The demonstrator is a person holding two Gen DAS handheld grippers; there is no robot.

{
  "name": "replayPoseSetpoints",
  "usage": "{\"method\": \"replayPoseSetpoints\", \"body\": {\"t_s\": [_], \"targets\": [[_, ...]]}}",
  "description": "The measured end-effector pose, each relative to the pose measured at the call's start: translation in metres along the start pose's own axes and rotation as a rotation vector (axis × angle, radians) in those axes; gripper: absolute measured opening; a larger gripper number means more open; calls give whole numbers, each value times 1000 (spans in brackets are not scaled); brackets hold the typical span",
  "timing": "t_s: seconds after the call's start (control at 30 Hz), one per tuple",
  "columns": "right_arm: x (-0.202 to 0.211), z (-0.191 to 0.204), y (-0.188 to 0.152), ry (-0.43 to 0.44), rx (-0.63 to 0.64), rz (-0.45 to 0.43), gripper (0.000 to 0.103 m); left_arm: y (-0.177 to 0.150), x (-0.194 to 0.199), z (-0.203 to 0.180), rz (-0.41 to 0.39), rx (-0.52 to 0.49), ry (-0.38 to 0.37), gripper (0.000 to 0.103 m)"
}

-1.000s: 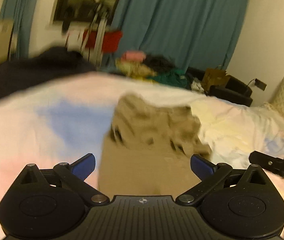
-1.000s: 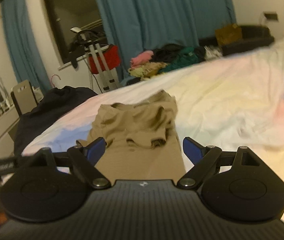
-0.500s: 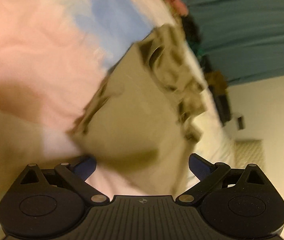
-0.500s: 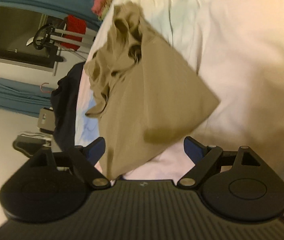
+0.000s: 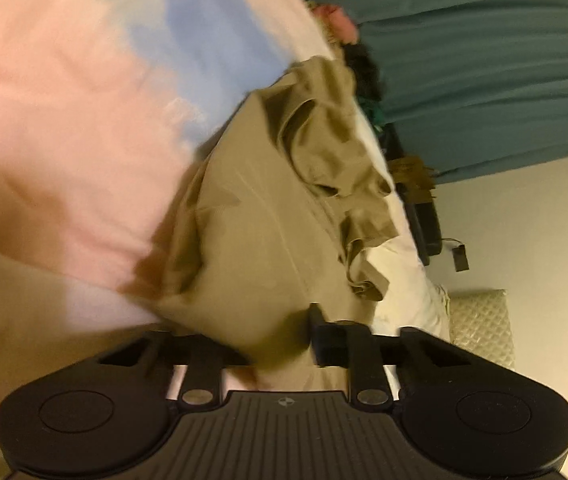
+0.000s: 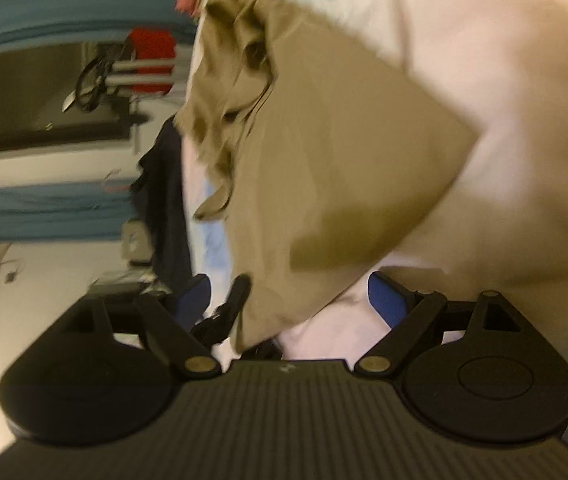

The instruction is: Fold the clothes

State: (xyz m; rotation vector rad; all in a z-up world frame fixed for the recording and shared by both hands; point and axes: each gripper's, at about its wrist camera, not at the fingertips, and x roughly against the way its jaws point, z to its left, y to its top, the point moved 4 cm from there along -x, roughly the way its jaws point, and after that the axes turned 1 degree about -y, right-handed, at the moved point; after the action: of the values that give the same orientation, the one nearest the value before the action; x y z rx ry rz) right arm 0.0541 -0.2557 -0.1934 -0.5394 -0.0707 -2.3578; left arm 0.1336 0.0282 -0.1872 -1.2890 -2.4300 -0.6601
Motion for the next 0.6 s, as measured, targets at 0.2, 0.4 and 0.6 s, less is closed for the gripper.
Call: {"method": "replayPoseSetpoints", "body": {"t_s": [0.2,0.4,0.6], "targets": [[0,0,8,-3,-8,-81,86,5,14,-15,-75,-13,-103,9],[25,-4,24,-85,1,-242,39,8,16,-17,-107,8,-128,8],[47,21,25,-107,185,-374,11,11,27,-28,-160,-17,-142,7]]}}
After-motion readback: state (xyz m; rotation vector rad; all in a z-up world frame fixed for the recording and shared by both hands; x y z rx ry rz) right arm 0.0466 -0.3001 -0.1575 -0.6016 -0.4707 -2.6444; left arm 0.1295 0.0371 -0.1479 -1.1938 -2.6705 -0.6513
